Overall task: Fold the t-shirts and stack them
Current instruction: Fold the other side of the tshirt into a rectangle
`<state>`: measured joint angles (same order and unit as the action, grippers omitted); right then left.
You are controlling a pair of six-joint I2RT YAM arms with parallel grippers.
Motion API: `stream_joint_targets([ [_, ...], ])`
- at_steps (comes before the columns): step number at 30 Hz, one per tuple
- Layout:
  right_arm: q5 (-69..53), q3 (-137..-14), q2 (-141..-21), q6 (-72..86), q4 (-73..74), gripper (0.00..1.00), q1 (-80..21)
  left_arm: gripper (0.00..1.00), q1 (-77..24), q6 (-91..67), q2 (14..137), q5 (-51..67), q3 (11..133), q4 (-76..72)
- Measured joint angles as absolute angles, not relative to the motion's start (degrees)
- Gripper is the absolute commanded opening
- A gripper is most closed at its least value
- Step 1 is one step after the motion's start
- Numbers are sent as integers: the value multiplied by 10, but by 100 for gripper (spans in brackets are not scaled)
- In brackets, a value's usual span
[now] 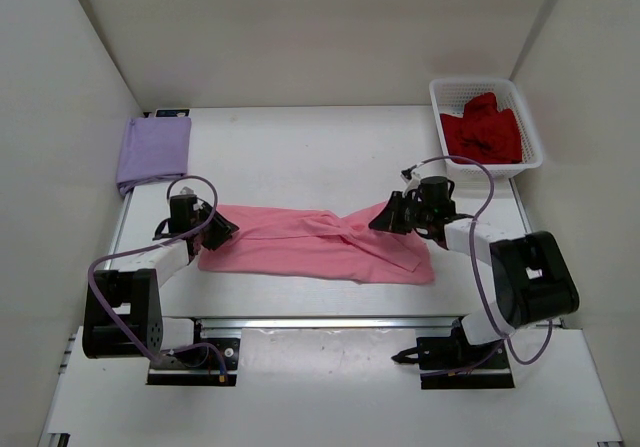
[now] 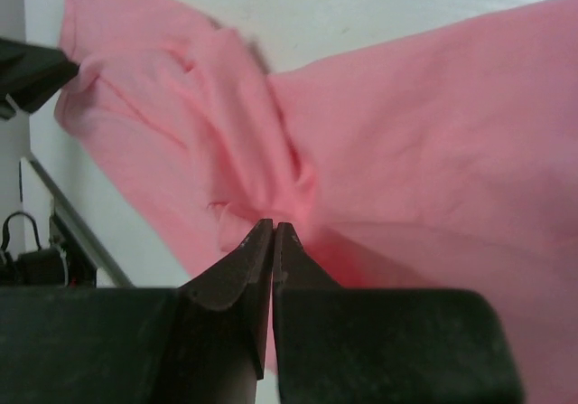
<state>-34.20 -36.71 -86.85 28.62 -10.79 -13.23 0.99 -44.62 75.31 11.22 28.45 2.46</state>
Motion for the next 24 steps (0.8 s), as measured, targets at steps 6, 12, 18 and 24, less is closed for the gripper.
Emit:
stream_joint_targets([
  [6,-325,-324,-780,295,-60,5,-196,44,10,-451,753,114,286,23],
  [12,-293,-284,-727,329,-17,22,-256,45,5,-458,753,114,302,24],
  [18,-273,-308,-680,319,36,22,-198,45,-19,-462,747,113,328,25],
  [24,-208,-352,-728,310,3,30,-51,44,-56,-466,762,96,356,19],
])
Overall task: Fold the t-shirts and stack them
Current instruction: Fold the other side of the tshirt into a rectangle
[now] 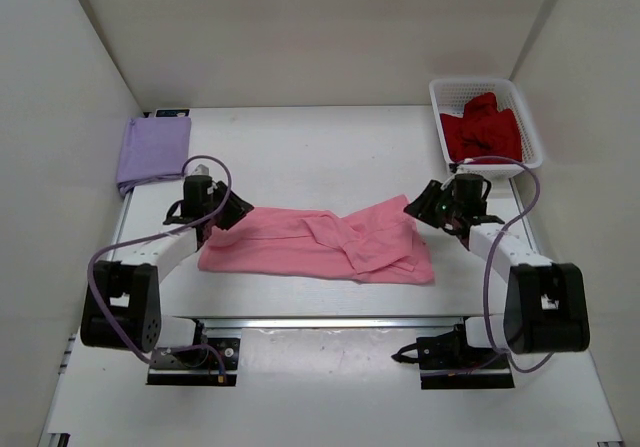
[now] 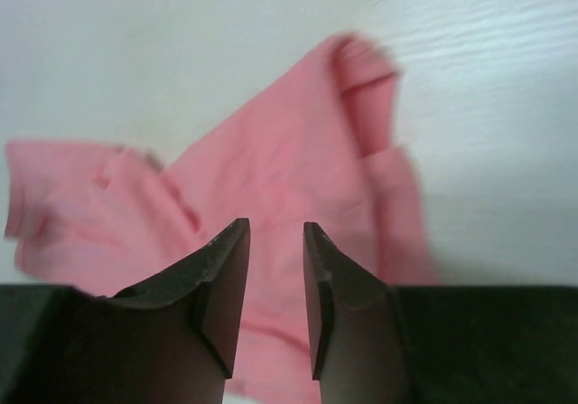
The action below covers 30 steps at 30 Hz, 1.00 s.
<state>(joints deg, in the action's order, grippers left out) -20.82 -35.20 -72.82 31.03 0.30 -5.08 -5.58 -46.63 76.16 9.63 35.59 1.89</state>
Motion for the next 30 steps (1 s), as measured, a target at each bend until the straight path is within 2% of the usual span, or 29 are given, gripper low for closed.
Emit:
stream_joint_targets([
  [6,-213,-376,-837,308,-41,36,28,43,-56,-479,828,104,376,-13],
  [16,-270,-398,-898,314,-84,37,26,43,-37,-494,883,114,376,-25],
  [19,-277,-423,-925,317,-100,34,25,43,-29,-496,887,114,376,-32],
  [23,-289,-450,-967,327,-114,23,25,42,-20,-496,894,114,376,-36],
  [25,-295,-453,-976,331,-117,21,26,42,-18,-496,900,114,376,-37],
  [26,-296,-454,-978,333,-118,23,27,42,-17,-496,903,114,376,-37],
  [29,-303,-458,-978,333,-118,39,30,42,-13,-497,907,114,376,-38],
  [30,-307,-460,-979,333,-118,37,31,42,-12,-497,907,114,376,-39],
])
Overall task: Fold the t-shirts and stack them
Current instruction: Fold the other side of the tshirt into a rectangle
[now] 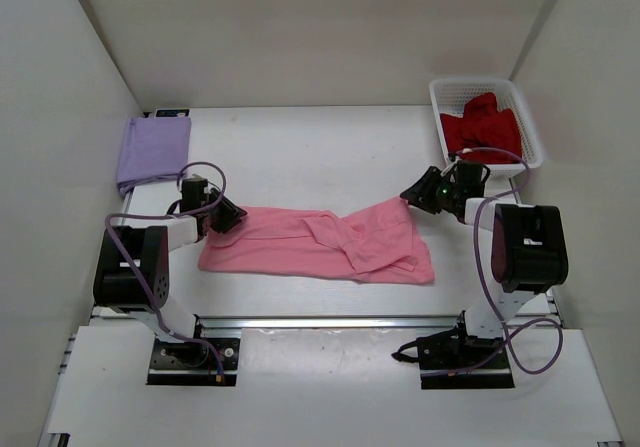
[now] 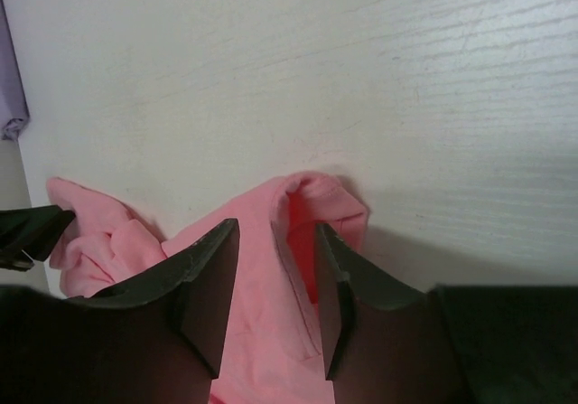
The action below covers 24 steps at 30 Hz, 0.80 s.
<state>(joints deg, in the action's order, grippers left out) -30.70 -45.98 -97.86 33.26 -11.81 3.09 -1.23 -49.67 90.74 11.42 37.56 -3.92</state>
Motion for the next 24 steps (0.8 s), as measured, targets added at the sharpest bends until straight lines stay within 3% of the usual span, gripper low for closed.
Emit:
stream_joint_targets([
  [4,-321,-470,-979,329,-118,23,34,42,-11,-499,907,114,376,-44],
  [7,-327,-478,-985,328,-116,21,32,42,-9,-500,908,114,376,-46],
  [13,-332,-485,-996,327,-101,30,30,42,-6,-500,908,114,375,-47],
  [18,-336,-487,-1001,317,-91,0,30,42,-4,-503,915,114,376,-50],
  [24,-335,-489,-1002,317,-87,0,31,40,7,-510,926,126,380,-60],
])
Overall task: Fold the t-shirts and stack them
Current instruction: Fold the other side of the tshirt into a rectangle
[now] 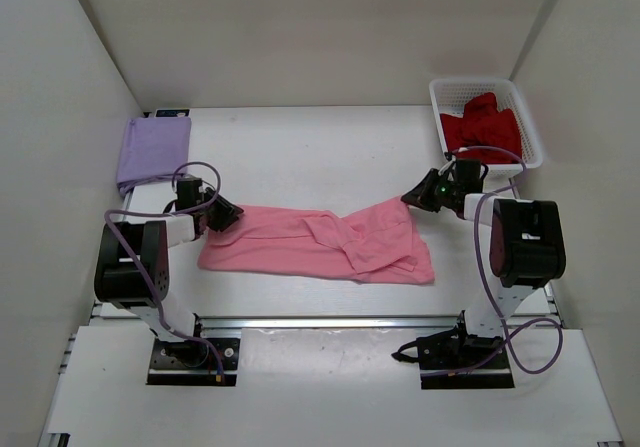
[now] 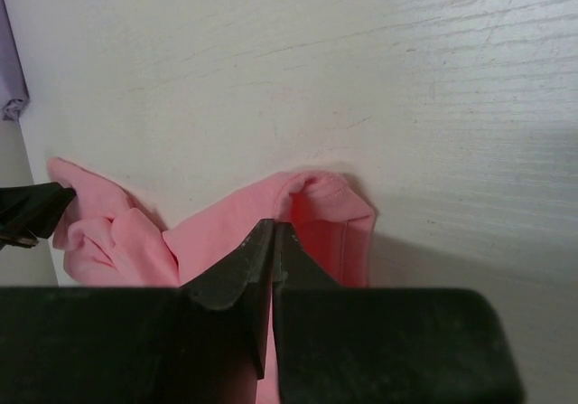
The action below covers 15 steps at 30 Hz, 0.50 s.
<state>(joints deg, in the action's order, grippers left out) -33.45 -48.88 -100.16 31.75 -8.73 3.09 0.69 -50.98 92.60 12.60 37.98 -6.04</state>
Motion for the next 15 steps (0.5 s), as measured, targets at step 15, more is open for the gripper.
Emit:
stream_joint_targets([
  [15,-315,-487,-992,329,-87,0,94,39,62,-526,934,146,376,-77],
])
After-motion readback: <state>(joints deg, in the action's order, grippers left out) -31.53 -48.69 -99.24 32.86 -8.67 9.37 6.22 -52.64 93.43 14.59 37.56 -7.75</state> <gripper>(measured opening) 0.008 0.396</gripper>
